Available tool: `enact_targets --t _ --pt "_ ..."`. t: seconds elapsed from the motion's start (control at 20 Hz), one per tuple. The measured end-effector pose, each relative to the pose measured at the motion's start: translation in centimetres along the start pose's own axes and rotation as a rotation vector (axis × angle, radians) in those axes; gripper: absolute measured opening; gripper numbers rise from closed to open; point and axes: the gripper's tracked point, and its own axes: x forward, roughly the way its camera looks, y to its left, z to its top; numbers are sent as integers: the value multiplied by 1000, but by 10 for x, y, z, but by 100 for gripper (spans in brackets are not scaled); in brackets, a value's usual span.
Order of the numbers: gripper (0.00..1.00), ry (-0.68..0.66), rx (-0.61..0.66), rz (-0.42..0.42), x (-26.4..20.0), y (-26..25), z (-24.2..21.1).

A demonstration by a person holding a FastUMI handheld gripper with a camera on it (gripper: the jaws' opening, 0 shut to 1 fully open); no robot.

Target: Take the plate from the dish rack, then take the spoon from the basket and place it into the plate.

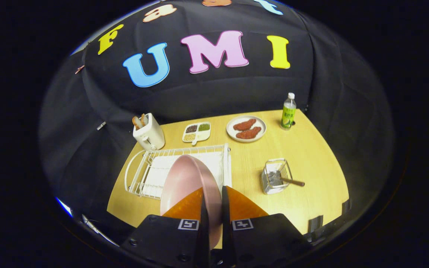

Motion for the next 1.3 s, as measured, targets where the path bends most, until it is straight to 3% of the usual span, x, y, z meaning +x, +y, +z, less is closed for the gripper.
enact_targets --t 0.25,0.45,0.8,1.0,1.2,1.3 --pt "17 182 162 46 15 -16 -105" --pt "18 270 219 88 38 -16 -155" --pt "18 284 266 110 97 -12 -187" --pt "18 262 270 108 117 -15 -181" --pt "26 294 200 -11 131 -38 -196" --pt "28 291 182 -33 130 -42 -197"
